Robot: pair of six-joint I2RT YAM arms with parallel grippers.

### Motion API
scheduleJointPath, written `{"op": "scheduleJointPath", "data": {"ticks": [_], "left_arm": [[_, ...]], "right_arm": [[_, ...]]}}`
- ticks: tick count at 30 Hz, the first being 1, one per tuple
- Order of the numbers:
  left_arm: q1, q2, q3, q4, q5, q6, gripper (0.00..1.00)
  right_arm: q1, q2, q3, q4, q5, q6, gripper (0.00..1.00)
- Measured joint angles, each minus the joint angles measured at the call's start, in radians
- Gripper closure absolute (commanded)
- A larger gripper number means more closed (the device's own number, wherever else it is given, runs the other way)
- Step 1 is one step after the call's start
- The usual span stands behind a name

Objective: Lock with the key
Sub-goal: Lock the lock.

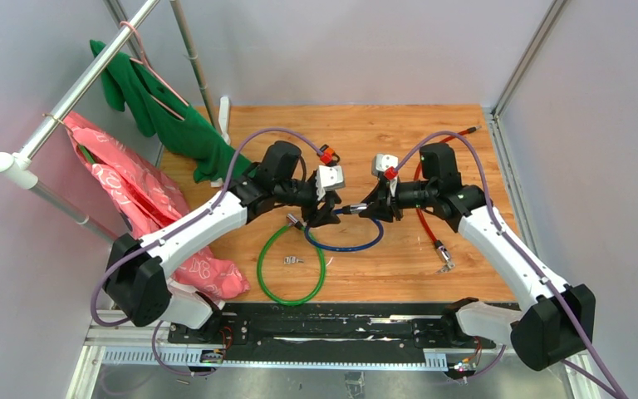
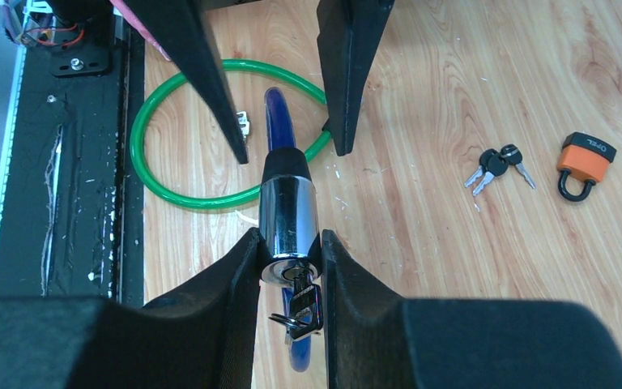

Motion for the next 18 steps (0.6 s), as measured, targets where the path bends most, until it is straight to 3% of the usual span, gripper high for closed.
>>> {"op": "scheduleJointPath", "data": {"ticks": [6,13,18], "left_arm": [[-0.060,-0.031,-0.042,0.119,-0.025,0.014,0.39],[-0.095,-0.047,-0.178,0.358,-0.107,-0.022,0.47],[-0.104,-0.047,-0.238,0.522,-0.092,-0.067,0.55]], "right_arm": [[0.000,-0.017,-0.016,0.021,0.029,0.019,1.00],[0.000,-0.051,-0.039,0.035,0.041,0.034,1.00],[0.000,-0.065,-0.058,0.048,0.040,0.042,1.00]]}}
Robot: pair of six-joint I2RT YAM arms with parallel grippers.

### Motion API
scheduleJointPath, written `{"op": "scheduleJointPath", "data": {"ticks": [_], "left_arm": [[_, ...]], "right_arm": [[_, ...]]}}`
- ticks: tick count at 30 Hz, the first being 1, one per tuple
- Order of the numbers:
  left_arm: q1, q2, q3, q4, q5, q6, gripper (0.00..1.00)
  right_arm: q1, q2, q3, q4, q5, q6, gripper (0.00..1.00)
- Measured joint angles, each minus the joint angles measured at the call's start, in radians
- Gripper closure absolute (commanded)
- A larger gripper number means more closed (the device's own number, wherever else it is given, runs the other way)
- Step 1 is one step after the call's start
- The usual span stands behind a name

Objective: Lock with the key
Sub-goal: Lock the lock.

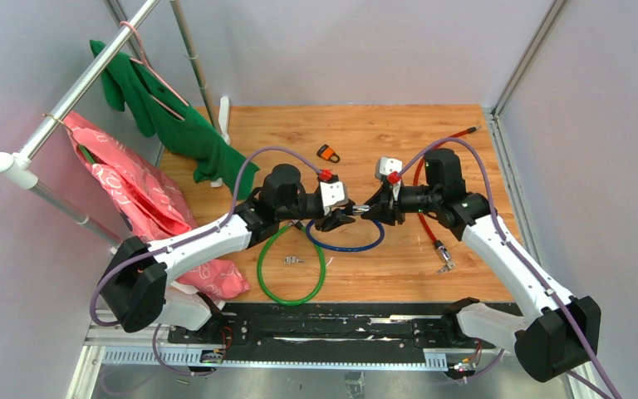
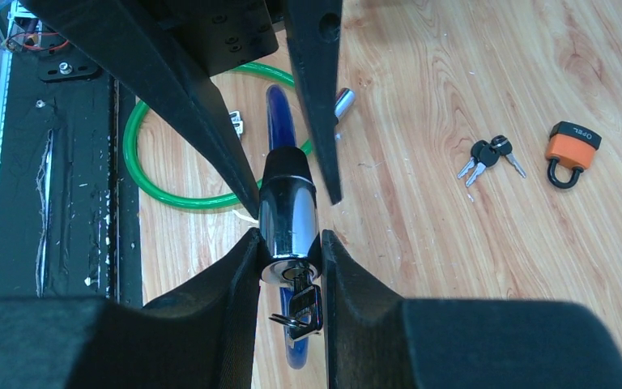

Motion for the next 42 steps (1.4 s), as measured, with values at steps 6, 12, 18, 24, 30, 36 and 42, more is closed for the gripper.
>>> {"op": "scheduleJointPath", "data": {"ticks": [6,12,18,24,30,36,42], "left_arm": [[-0.001,-0.002,-0.098,0.190,0.048,-0.076,0.53],[-0.001,-0.005,-0.193,0.374,0.042,-0.181,0.53],[-0.002,-0.005,-0.230,0.518,-0.002,-0.259,0.62],[-0.006,-0.003,-0.241,0.562,-0.001,-0.275,0.57],[-0.006,-0.003,-0.241,0.561,0.006,-0.249,0.57],[-0.006,0.001,-0.241,0.553,0.008,-0.222,0.77],[-0.006,0.003,-0.241,0.541,0.026,-0.199,1.00]], "right_arm": [[0.000,-0.010,-0.017,0.010,0.000,0.010,1.00],[0.000,-0.018,-0.024,0.011,-0.001,0.013,1.00],[0.000,-0.026,-0.027,0.011,0.000,0.013,1.00],[0.000,-0.048,-0.032,0.013,0.000,0.013,1.00],[0.000,-0.048,-0.032,0.013,-0.001,0.014,1.00],[0.000,-0.038,-0.032,0.014,-0.004,0.013,1.00],[0.000,-0.038,-0.032,0.008,-0.007,0.013,1.00]]}}
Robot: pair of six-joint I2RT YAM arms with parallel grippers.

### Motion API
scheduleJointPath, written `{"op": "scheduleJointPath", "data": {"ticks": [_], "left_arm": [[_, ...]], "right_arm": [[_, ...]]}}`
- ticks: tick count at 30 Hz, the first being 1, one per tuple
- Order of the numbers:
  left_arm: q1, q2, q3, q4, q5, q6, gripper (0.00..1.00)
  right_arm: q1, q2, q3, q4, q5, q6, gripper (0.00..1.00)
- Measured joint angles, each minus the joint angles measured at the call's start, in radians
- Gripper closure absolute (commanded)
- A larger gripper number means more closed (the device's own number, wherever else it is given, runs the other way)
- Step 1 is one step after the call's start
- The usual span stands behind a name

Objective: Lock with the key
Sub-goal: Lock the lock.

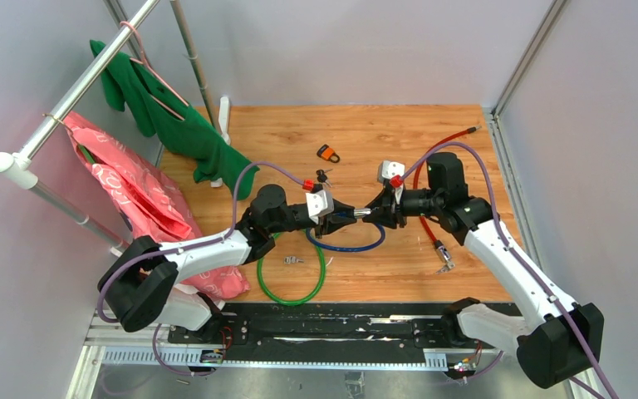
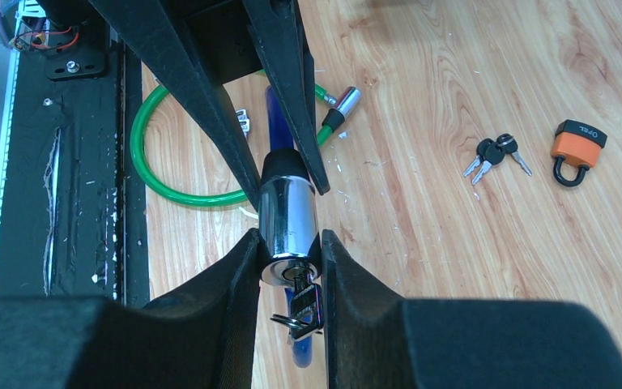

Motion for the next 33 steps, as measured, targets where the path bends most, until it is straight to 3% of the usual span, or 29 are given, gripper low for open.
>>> {"op": "scheduleJointPath", "data": {"ticks": [1,2,4,5,9,16,22,30,33], "left_arm": [[0.000,0.000,0.000,-0.002,0.001,0.002,1.00],[0.000,0.000,0.000,-0.003,0.002,0.003,1.00],[0.000,0.000,0.002,-0.006,0.003,-0.001,1.00],[0.000,0.000,0.003,-0.008,0.003,-0.008,1.00],[0.000,0.001,0.013,-0.018,0.017,-0.074,1.00],[0.000,0.005,0.019,-0.031,0.025,-0.169,1.00],[0.000,0.013,0.025,-0.030,-0.002,-0.244,1.00],[0.000,0.033,0.037,-0.030,-0.020,-0.323,1.00],[0.000,0.037,0.041,-0.030,-0.020,-0.331,1.00]], "right_arm": [[0.000,0.000,0.000,0.000,0.000,0.000,0.97],[0.000,0.000,0.000,0.000,0.000,0.000,0.86],[0.000,0.000,0.000,0.000,0.000,0.000,0.53],[0.000,0.000,0.000,0.000,0.000,0.001,0.44],[0.000,-0.004,-0.005,0.011,0.030,0.030,0.31],[0.001,-0.115,-0.129,0.122,0.168,0.137,0.27],[0.001,-0.286,-0.366,0.301,0.271,0.293,0.27],[0.007,-0.334,-0.612,0.657,0.404,0.472,0.33],[0.013,-0.299,-0.642,0.740,0.442,0.494,0.42]]}}
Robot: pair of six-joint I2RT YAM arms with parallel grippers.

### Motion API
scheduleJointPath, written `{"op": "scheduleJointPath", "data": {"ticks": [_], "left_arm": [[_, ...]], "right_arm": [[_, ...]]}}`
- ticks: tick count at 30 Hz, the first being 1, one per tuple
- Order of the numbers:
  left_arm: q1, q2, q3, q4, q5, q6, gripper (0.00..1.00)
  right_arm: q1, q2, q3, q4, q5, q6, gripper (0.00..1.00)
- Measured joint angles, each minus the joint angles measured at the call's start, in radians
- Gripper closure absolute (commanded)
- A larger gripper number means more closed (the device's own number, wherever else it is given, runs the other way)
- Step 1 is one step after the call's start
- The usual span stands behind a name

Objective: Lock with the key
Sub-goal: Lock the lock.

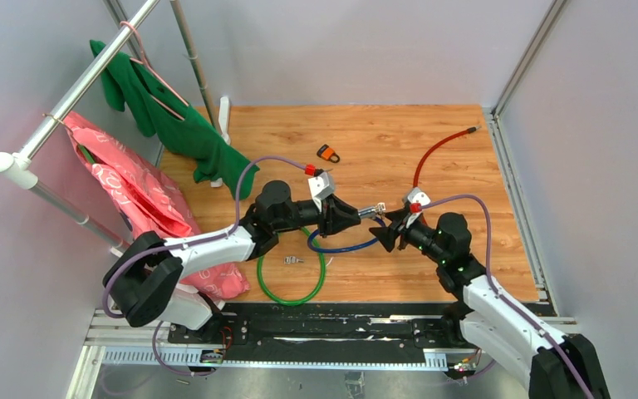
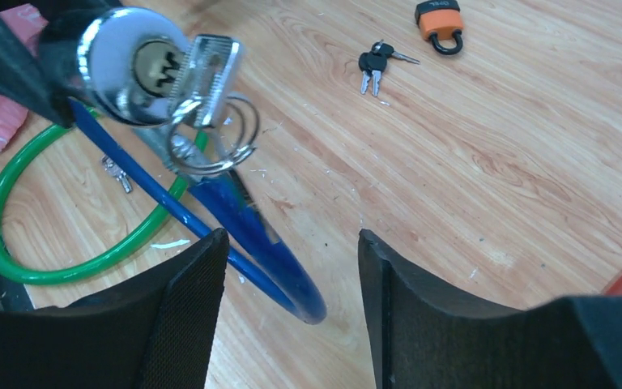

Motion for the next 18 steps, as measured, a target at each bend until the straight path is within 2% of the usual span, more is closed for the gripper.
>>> {"op": "scheduleJointPath", "data": {"ticks": [2,6,9,11,18], "left_arm": [[0.000,0.003,0.003,0.000,0.000,-0.004,1.00],[0.000,0.011,0.010,0.001,-0.004,-0.016,1.00],[0.003,0.015,0.019,0.011,-0.026,-0.034,1.00],[0.011,0.018,0.030,0.016,-0.037,-0.064,1.00],[0.050,0.037,0.040,0.023,-0.001,-0.269,1.00]], "right_arm": [[0.001,0.025,-0.016,0.055,0.021,0.010,0.53],[0.001,0.066,-0.019,0.136,0.037,0.030,0.83],[0.005,0.092,-0.022,0.186,0.030,0.037,0.95],[0.010,0.090,-0.027,0.203,0.019,0.056,1.00],[0.052,-0.049,-0.034,0.098,0.016,0.141,1.00]]}}
